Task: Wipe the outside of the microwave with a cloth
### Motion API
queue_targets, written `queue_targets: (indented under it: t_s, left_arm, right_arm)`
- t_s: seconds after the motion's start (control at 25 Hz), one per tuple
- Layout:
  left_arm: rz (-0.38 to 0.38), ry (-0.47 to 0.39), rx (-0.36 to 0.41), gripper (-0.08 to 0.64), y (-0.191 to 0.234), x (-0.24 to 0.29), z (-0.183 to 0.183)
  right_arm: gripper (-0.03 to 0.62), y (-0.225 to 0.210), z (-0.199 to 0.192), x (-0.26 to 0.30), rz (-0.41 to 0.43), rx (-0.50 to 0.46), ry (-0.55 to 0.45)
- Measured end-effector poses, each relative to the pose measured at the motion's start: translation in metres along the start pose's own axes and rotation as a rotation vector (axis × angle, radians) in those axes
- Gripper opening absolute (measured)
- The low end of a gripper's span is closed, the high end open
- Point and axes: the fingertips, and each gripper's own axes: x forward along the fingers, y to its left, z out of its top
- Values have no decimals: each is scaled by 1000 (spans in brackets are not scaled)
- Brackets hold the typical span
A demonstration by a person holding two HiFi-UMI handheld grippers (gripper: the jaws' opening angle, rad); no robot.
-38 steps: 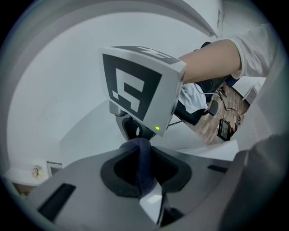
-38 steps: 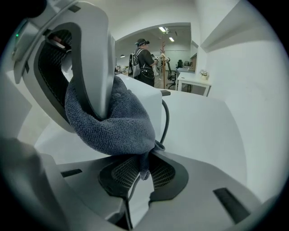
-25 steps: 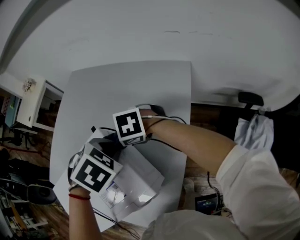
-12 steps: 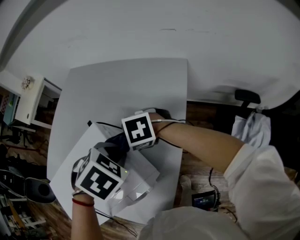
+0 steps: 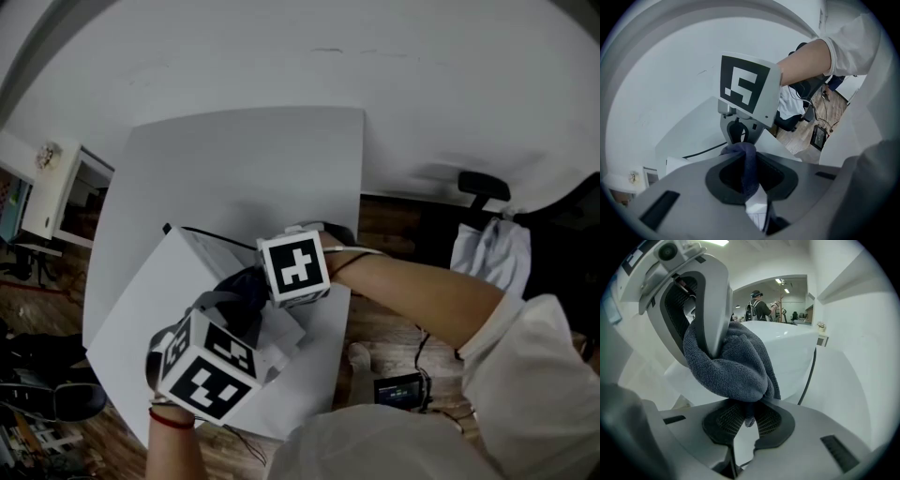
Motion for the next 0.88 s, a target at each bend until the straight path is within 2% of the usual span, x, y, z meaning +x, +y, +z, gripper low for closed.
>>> queue_targets:
  t_s: [0.48, 0.64, 0.88]
  left_arm:
    - [7, -63, 58, 49, -47, -14, -2]
    - [23, -105, 56, 49, -53, -18, -5]
    - [75, -228, 25, 49, -59, -46, -22]
  right_arm:
    - [63, 52, -15, -10, -31, 52, 0]
    - [61, 54, -20, -15, -82, 68, 7]
    - [63, 60, 2, -46, -178, -29, 44]
